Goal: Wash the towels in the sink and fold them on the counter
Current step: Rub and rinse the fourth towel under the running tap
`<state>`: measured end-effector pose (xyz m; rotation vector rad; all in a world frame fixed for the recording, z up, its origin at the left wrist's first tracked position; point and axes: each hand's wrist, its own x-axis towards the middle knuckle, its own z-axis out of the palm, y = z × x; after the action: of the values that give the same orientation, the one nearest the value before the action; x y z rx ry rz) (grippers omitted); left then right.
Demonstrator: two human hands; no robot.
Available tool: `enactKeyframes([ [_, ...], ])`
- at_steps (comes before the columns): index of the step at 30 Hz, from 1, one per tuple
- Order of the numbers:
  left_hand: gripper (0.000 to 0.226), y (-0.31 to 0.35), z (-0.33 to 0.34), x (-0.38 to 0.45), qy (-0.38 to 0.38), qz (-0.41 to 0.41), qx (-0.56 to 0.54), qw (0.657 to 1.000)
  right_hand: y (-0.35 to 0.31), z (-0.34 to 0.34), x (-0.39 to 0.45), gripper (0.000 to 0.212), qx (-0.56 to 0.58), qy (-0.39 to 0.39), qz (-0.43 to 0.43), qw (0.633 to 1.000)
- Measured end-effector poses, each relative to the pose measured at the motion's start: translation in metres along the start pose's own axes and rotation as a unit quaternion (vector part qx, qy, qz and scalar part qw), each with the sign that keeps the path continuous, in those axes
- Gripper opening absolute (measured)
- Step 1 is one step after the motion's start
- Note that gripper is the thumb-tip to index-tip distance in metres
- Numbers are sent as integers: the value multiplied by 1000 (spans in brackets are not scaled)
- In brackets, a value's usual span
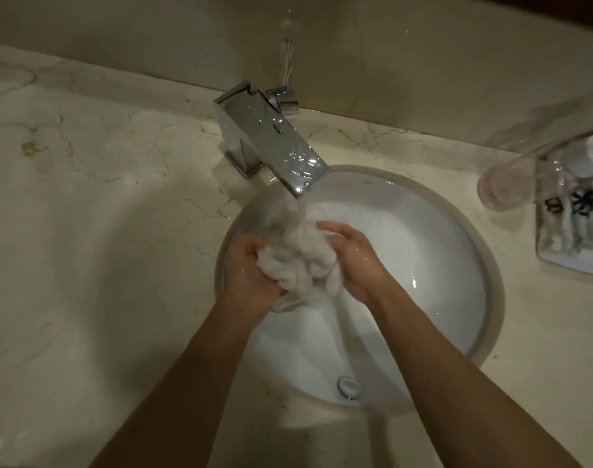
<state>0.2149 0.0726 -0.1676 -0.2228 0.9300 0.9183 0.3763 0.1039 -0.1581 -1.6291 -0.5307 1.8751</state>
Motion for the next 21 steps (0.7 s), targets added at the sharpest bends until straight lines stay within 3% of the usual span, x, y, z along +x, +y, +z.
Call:
enactKeyframes([
  [3, 29, -10, -7, -7, -26, -50, -15, 998, 19, -22, -25, 47, 241, -87, 87, 963],
  [5, 37, -14, -12, -3, 3, -77, 1, 997, 36, -33, -34, 65, 316, -119, 106, 935],
  [7, 20, -14, -2, -3, 3, -94, 9, 996, 43, -31, -40, 80, 347, -126, 92, 925],
  [9, 8, -16, -1, 6, 55, -70, 0, 996, 42, -21, -43, 75, 392, -108, 83, 910],
  [10, 19, -14, 7, 8, 99, -27, 16, 995, 38, -15, -40, 65, 412, -83, 87, 903],
  [12, 38, -8, 17, 11, 94, 13, 51, 994, 19, -3, -35, 54, 406, -47, 73, 910],
  [14, 33, -2, 23, 20, 120, 45, 101, 987, -5, 15, -28, 51, 305, -32, 41, 951],
  [16, 23, 6, 30, 26, 167, 42, 204, 964, -17, 38, -18, 46, 14, 9, -42, 999],
  [18, 32, 7, 37, 32, 181, 88, 280, 939, -15, 57, -4, 37, -277, 80, -142, 947],
  [19, 35, 4, 42, 31, 175, 130, 316, 923, -13, 62, 5, 34, -342, 115, -160, 919],
  [21, 42, -1, 48, 32, 210, 191, 354, 891, -20, 65, 26, 36, -351, 160, -133, 913],
])
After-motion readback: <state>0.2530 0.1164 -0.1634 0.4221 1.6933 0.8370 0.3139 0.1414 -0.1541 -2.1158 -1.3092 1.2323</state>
